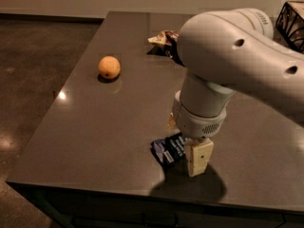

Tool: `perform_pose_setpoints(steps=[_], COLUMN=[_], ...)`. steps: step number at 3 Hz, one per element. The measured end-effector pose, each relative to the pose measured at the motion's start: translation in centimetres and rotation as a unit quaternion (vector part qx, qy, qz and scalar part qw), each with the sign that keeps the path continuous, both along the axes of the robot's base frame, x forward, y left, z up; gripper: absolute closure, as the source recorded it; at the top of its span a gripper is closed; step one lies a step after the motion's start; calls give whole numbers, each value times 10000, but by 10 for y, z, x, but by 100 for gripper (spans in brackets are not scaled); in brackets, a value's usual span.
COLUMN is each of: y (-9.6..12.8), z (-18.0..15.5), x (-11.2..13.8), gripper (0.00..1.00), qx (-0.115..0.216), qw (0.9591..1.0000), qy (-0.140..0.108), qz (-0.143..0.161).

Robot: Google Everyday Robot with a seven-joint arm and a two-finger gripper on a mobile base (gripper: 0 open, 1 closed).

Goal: Move rxbar blueberry near orange

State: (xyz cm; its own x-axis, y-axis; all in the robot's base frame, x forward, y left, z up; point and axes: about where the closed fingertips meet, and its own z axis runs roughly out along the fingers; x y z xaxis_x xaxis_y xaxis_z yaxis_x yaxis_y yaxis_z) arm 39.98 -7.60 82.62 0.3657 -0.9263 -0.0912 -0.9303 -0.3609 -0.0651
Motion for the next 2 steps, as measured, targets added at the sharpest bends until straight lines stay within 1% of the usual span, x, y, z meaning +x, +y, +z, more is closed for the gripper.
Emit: perform_pose_setpoints(steps=[1, 2], y=[0, 0], z=[8, 9], x=[0, 0], gripper=[87, 100], qx=[0, -1], qw=[10000, 10000], qy=[0, 1], qz=[-1, -2])
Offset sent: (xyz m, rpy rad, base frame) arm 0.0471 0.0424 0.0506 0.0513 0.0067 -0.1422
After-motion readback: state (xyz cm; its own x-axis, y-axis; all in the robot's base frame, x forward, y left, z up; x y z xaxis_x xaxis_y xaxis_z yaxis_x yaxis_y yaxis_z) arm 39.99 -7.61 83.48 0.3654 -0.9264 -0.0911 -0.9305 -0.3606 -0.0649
